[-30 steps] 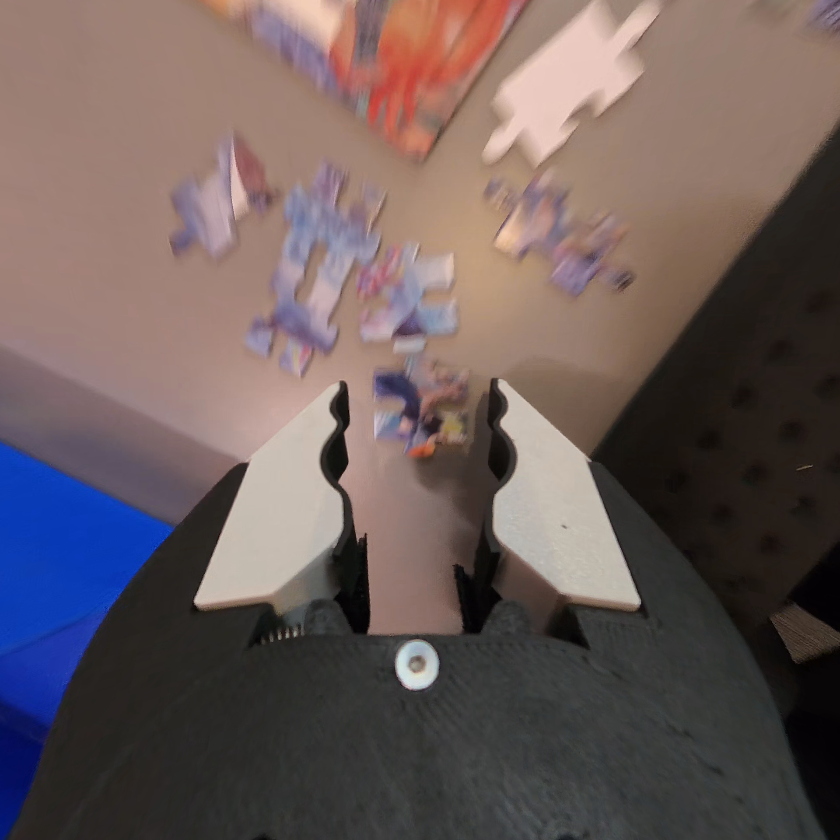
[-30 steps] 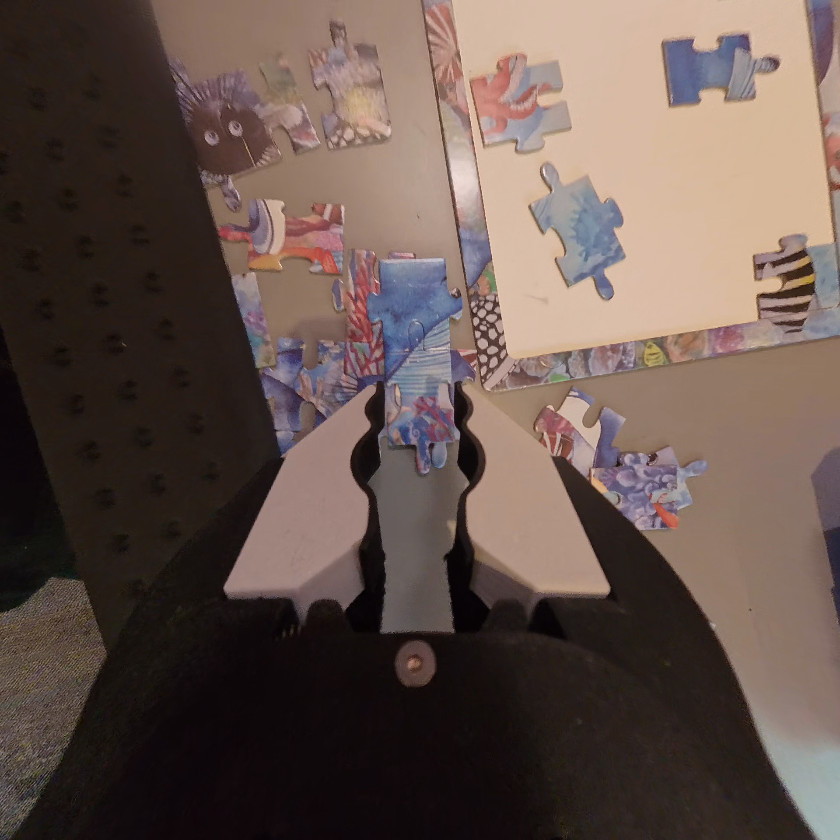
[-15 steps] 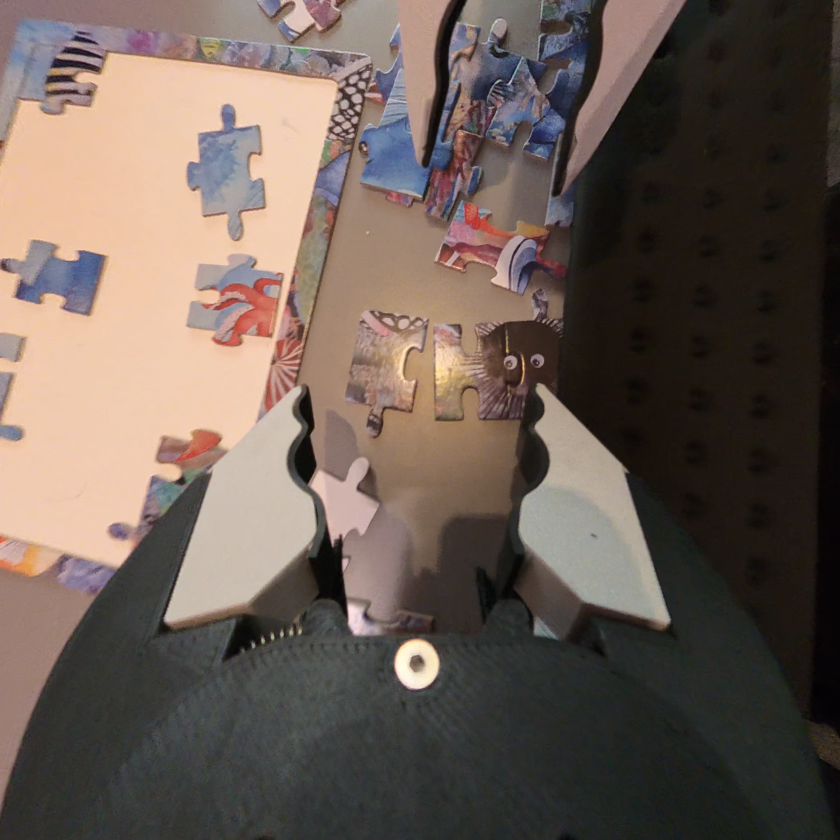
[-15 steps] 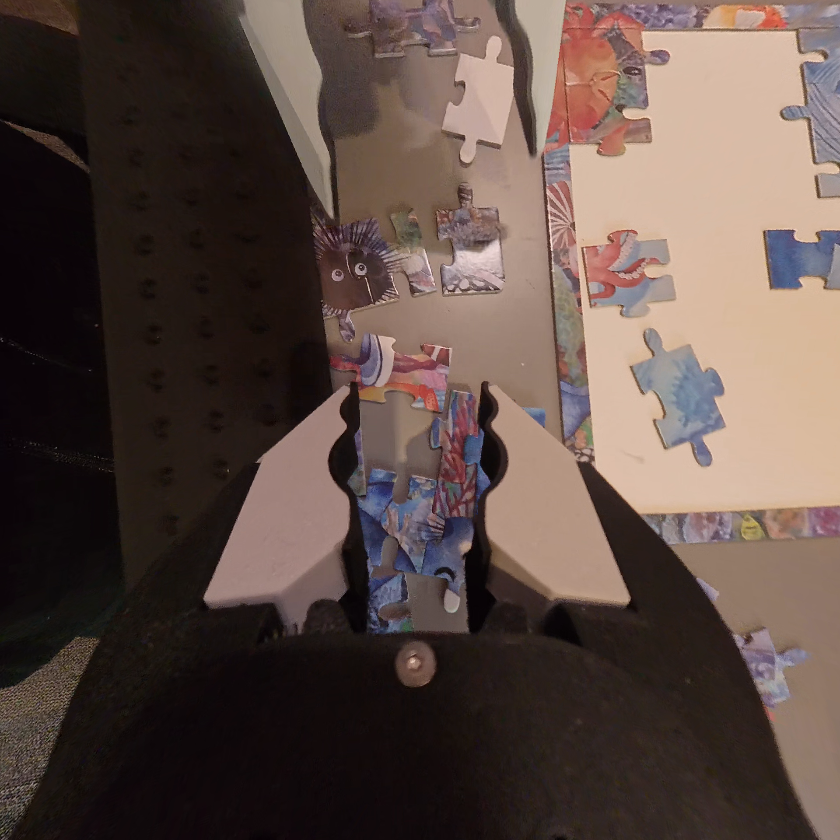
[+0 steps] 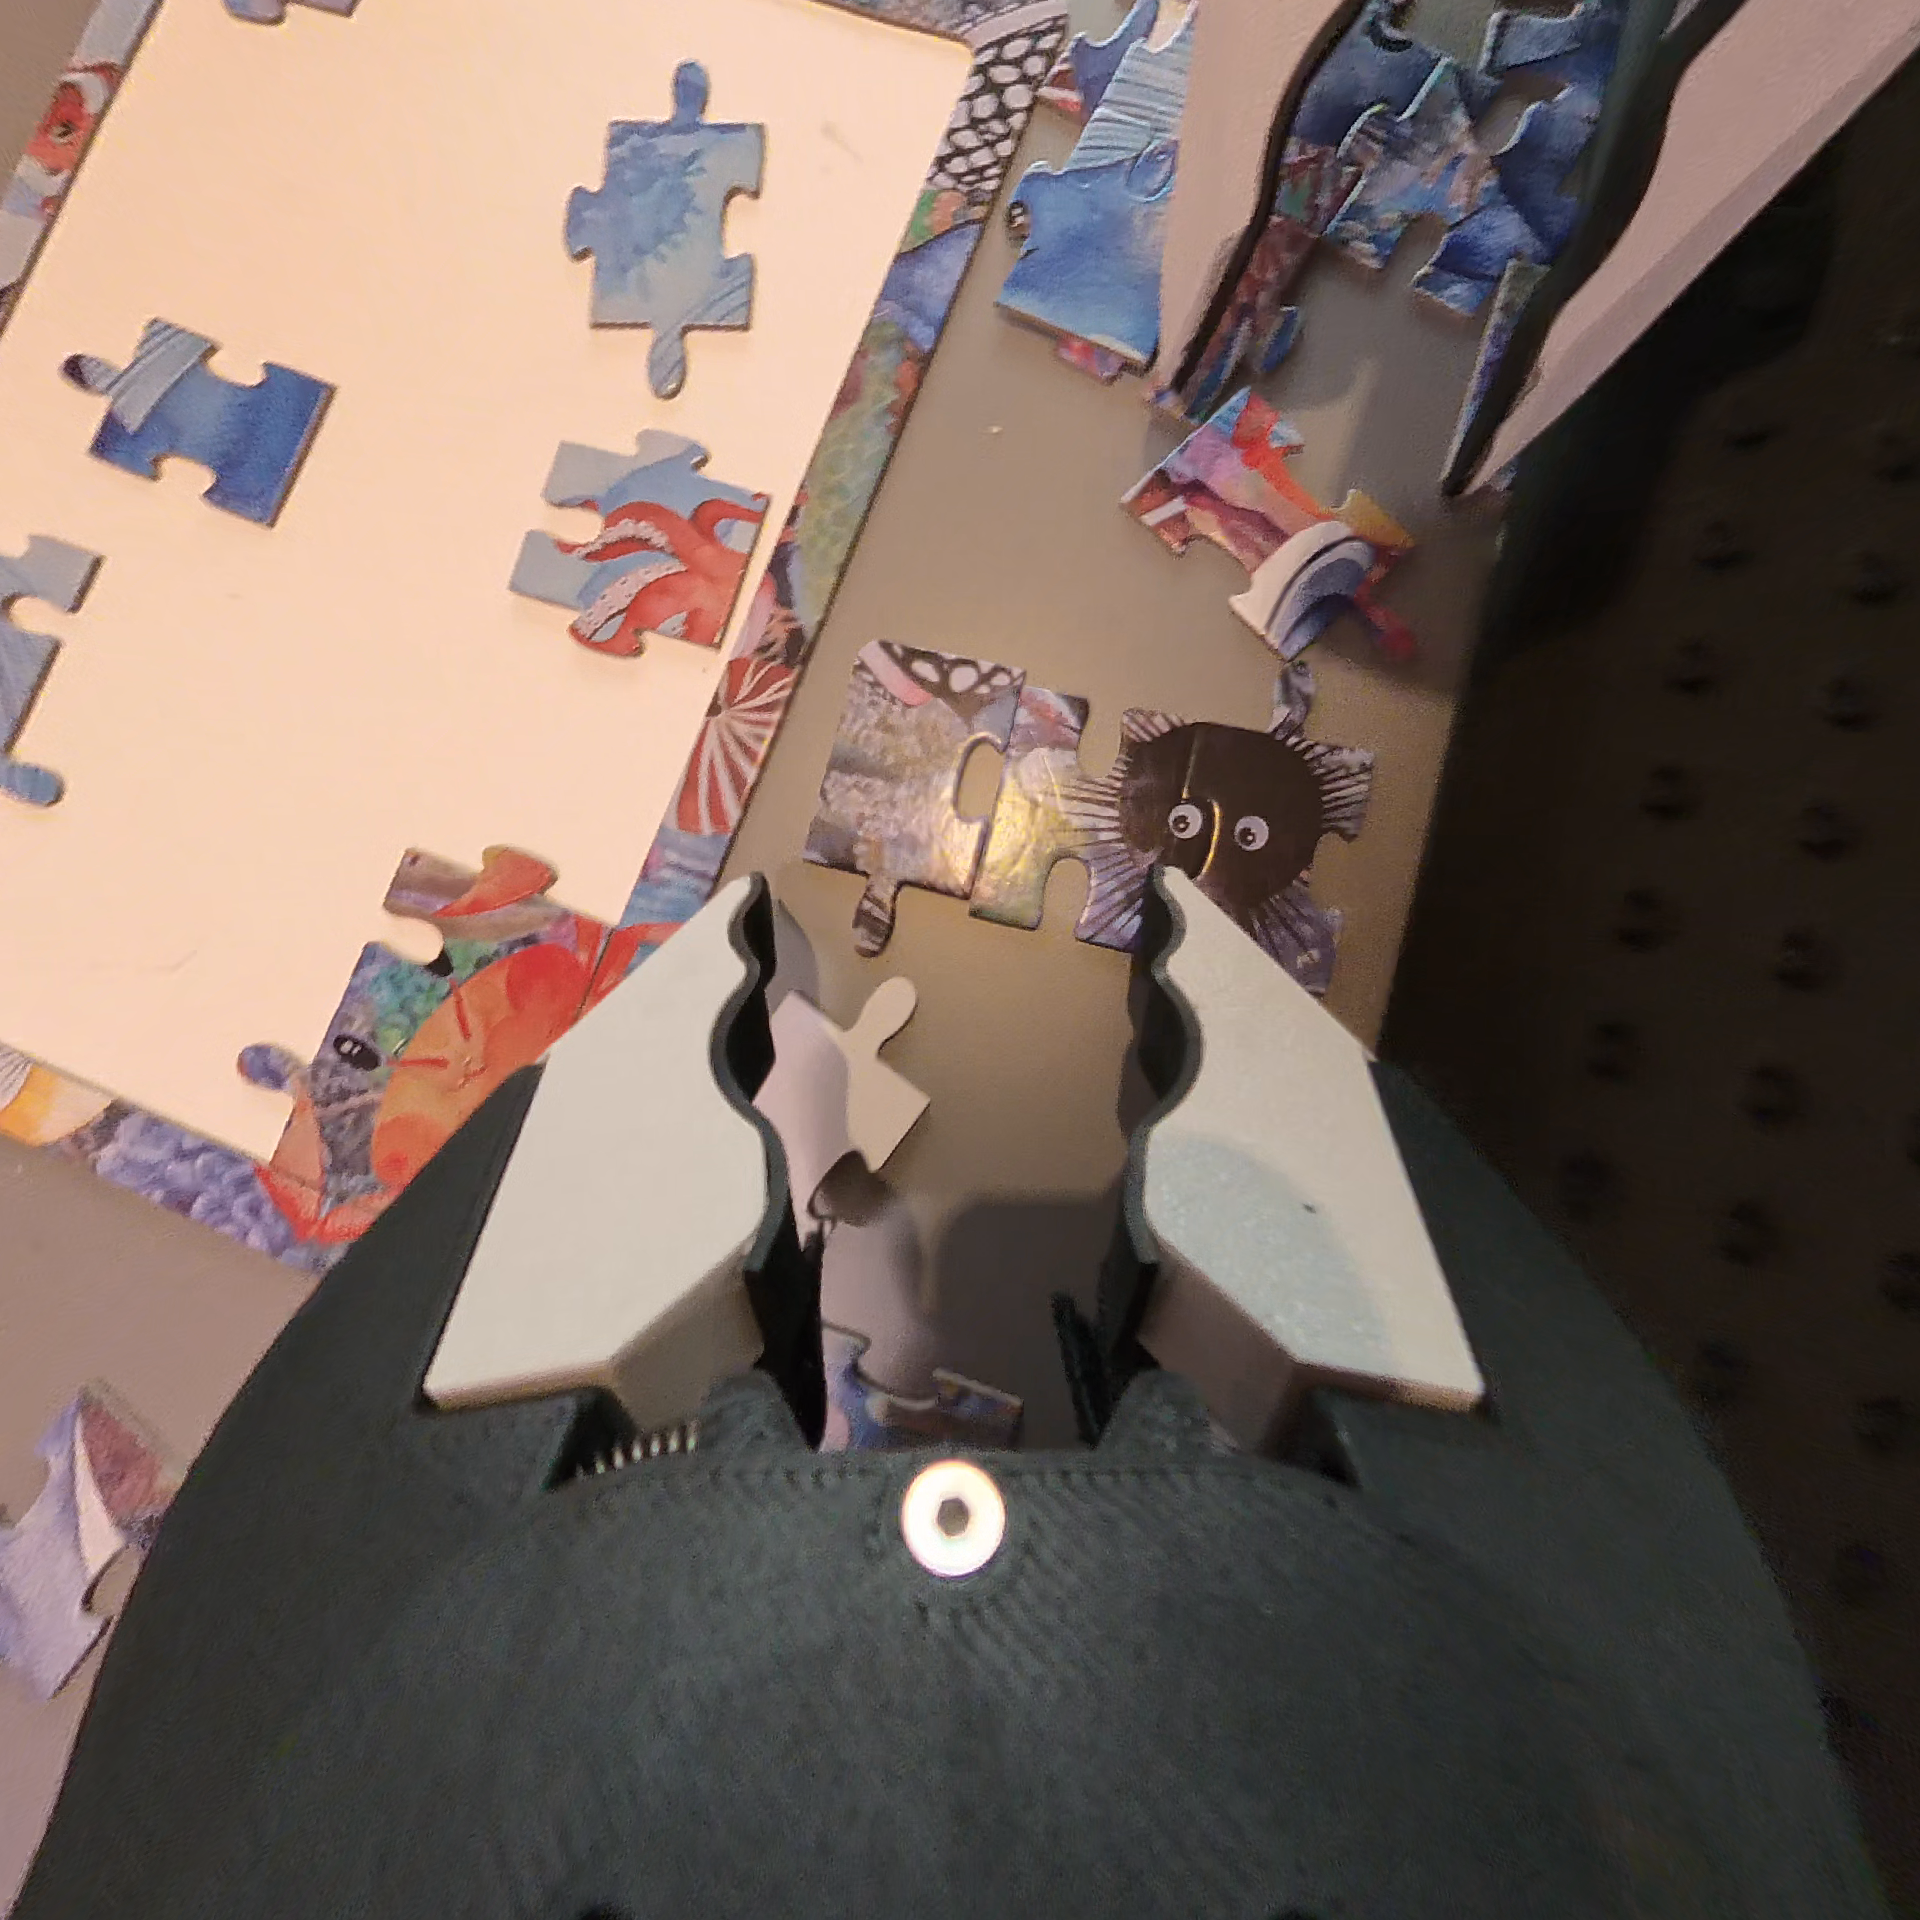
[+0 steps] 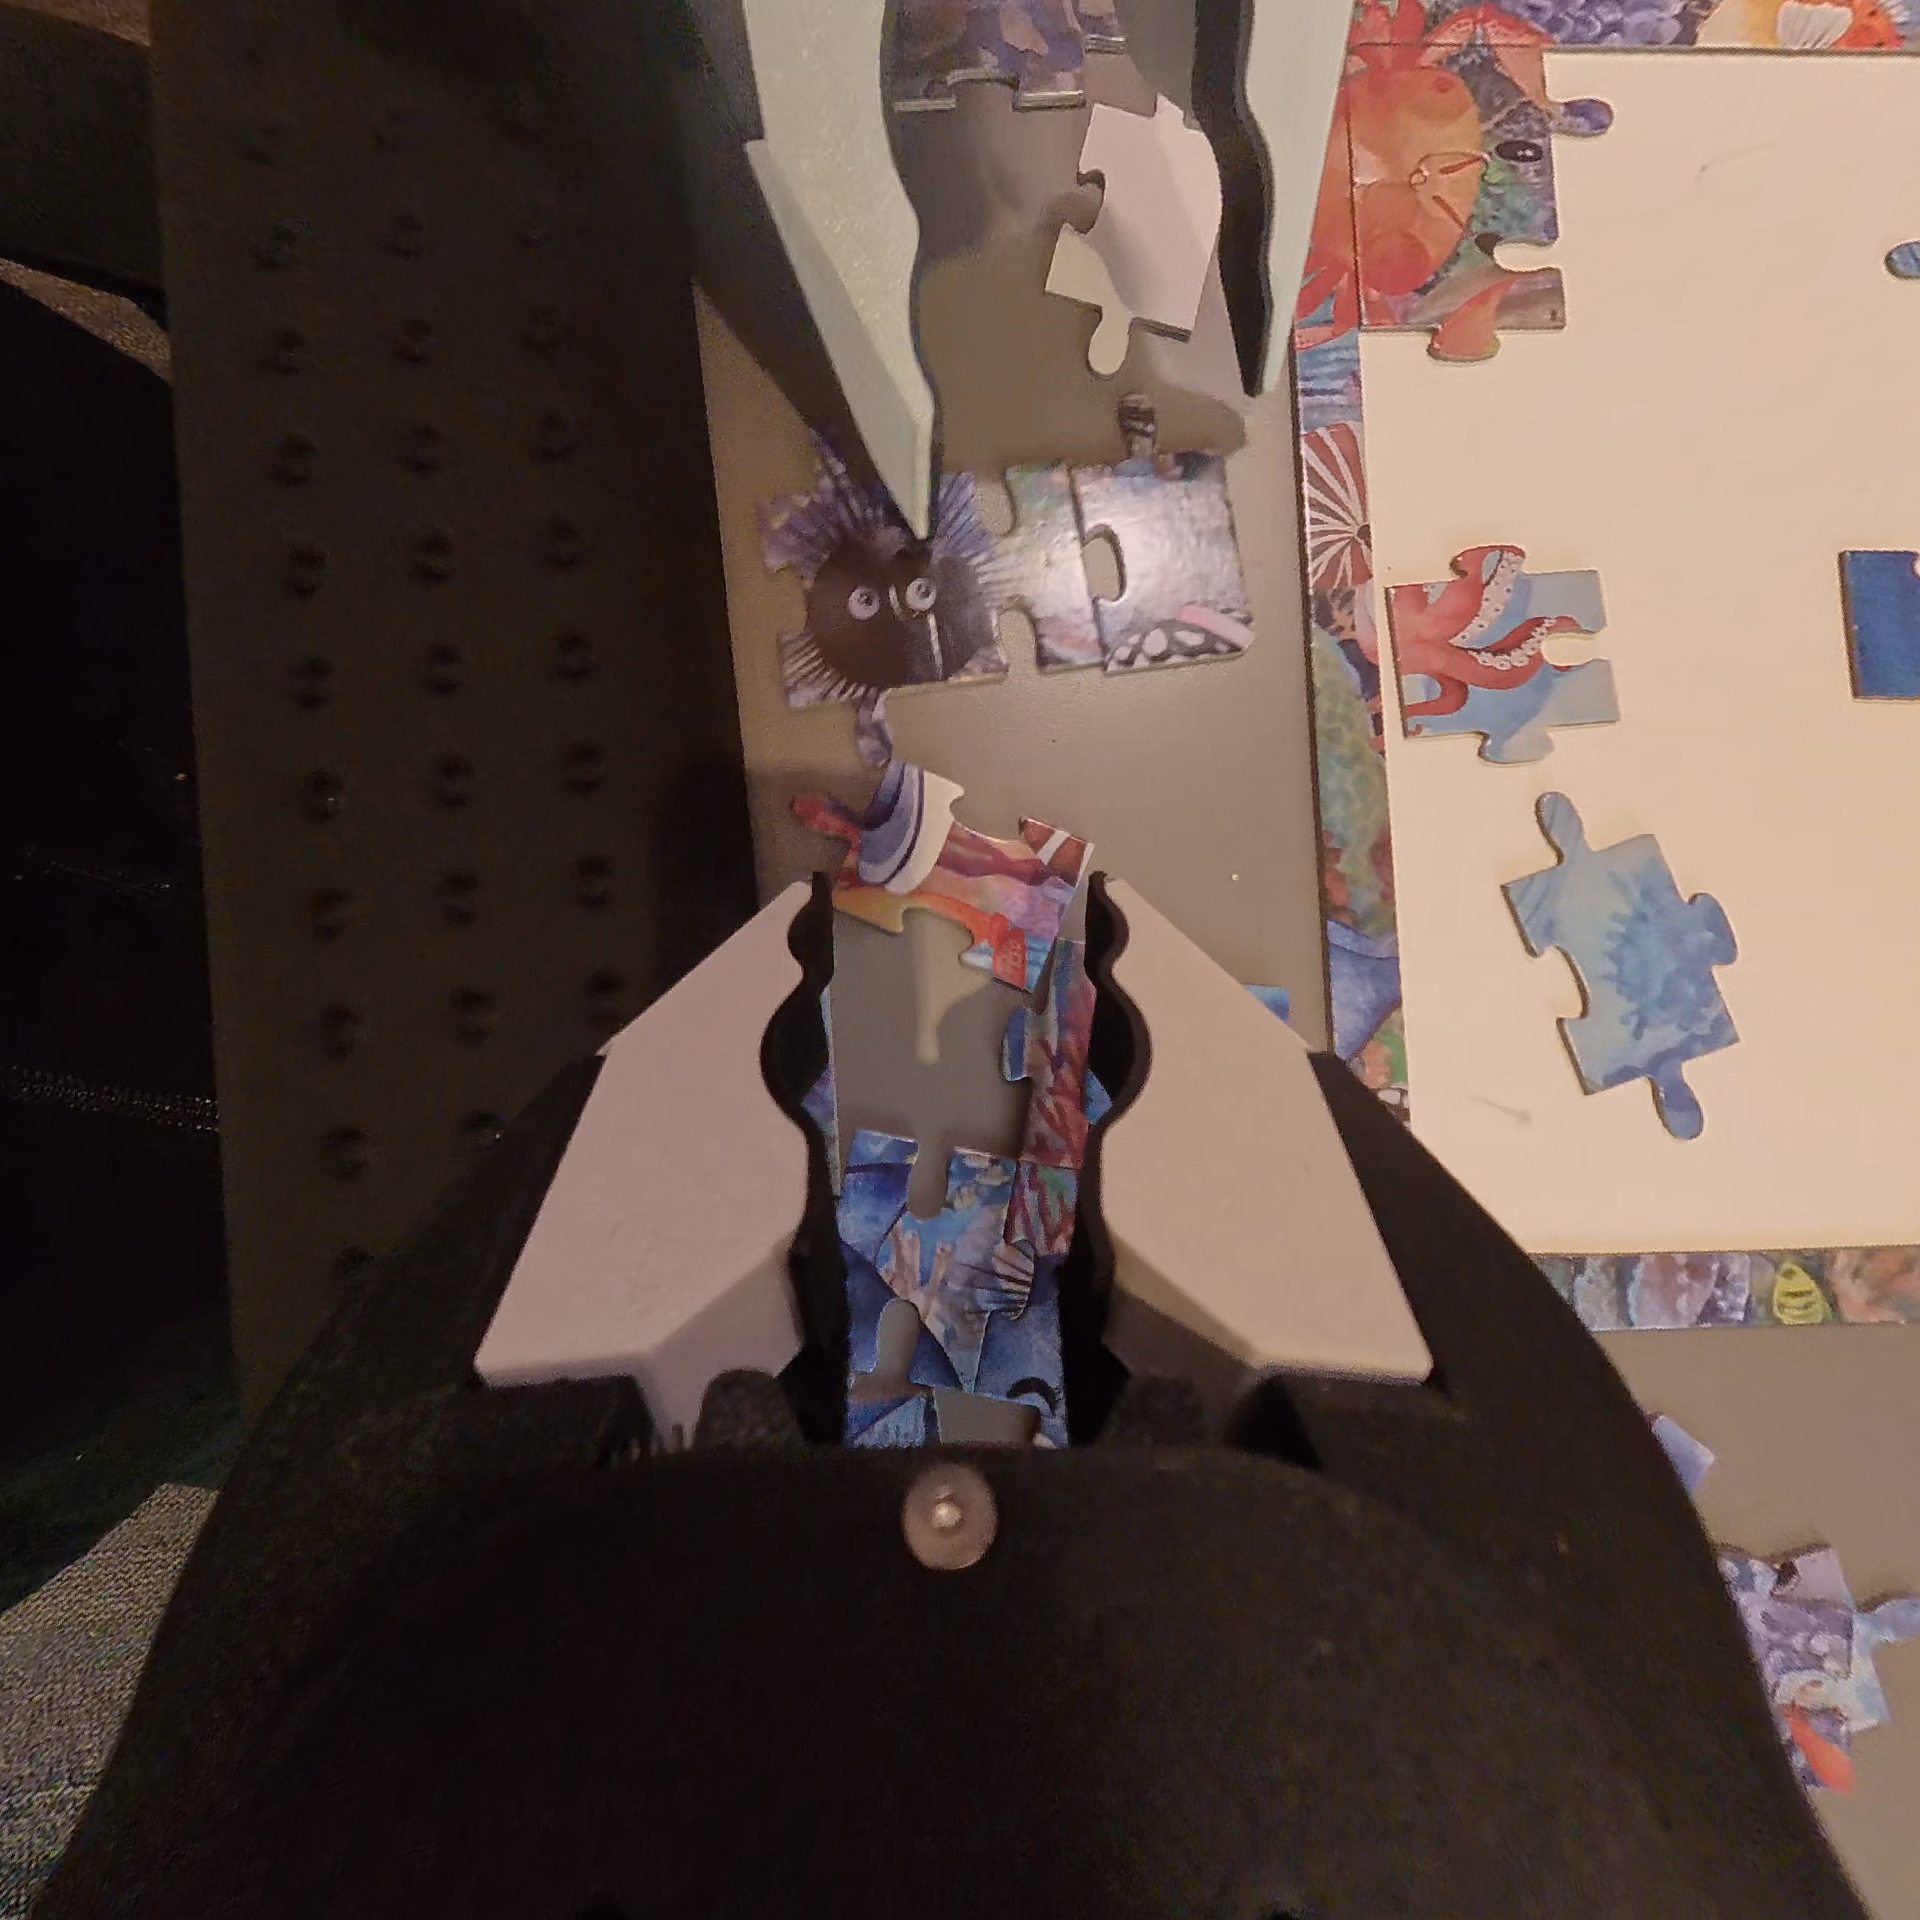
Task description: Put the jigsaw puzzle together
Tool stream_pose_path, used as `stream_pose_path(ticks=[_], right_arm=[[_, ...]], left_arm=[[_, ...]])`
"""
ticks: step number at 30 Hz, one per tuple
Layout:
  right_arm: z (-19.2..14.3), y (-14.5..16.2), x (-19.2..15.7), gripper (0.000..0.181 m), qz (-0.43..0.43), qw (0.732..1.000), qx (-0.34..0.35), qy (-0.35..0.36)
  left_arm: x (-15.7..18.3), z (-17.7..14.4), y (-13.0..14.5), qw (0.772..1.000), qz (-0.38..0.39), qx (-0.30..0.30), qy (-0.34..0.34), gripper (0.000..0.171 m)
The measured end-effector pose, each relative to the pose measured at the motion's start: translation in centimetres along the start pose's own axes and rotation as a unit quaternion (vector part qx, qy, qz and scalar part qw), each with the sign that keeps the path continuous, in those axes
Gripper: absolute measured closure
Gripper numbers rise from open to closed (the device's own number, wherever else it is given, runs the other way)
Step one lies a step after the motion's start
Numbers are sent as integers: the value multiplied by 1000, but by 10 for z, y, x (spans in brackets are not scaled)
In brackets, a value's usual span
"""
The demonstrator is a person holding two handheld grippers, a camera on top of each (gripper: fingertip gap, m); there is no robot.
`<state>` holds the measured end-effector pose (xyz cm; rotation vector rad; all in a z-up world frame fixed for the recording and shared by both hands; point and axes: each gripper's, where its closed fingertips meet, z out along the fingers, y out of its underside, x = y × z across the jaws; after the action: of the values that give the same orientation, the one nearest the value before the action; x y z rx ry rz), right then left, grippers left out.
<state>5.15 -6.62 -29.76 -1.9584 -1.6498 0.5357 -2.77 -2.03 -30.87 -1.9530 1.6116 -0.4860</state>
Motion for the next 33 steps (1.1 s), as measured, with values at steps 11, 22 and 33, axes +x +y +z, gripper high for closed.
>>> stream_pose_path(ticks=[11, 22, 33], right_arm=[[1, -9, 2, 139, 5, 1000, 13, 2], [26, -30, -8, 153, 11, 1000, 9, -23], [22, -28, -4, 155, 25, 999, 18, -20]], left_arm=[[-4, -36, 21, 1000, -12, 5, 12, 120], [23, -21, 29, 997, 35, -19, 62, 157], [32, -19, 25, 996, 72, -6, 42, 166]])
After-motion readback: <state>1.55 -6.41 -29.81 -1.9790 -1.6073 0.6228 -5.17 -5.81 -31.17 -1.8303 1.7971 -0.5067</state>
